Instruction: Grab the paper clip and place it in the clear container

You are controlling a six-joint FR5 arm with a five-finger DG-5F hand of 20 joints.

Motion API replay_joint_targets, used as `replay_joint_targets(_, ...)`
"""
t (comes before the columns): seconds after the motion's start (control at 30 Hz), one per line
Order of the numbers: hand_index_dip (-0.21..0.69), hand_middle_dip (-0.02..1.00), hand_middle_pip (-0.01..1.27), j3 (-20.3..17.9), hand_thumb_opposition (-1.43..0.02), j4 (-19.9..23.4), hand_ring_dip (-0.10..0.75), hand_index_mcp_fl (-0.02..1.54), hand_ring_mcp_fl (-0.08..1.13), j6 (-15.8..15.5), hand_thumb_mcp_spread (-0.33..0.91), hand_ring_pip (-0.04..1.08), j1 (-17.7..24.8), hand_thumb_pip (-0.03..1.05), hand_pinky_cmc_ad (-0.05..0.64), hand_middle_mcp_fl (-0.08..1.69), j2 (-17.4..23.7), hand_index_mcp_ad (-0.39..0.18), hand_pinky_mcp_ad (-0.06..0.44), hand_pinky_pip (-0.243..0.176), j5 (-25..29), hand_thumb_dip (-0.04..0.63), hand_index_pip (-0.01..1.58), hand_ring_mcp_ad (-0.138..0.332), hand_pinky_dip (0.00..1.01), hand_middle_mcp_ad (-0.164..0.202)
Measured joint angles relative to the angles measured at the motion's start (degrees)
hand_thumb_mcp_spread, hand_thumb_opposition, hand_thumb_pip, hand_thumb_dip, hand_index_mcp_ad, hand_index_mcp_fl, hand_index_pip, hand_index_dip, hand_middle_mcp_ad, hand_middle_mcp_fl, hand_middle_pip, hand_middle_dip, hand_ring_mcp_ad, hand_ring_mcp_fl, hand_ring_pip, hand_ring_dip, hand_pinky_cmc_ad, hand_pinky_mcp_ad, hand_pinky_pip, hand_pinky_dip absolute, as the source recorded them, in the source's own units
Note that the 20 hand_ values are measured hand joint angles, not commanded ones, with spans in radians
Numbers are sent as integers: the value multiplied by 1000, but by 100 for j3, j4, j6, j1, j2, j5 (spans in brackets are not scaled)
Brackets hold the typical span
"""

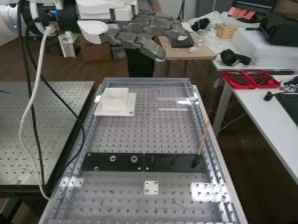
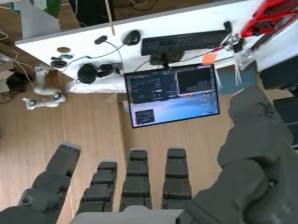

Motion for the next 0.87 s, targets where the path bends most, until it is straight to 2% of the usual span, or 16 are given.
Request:
replay_joint_targets(0.4, 103, 206, 120, 43, -682, -45, 103, 185, -3, -76, 239, 96, -26, 581, 344, 117, 10, -152, 281, -79, -64, 201, 182, 103, 511, 51)
replay_joint_targets(0.87, 103, 206, 120, -97, -682, 79, 103, 185, -3, 50, 237, 96, -13, 581, 344, 117, 145, -152, 281, -79, 54, 201, 182, 103, 511, 51)
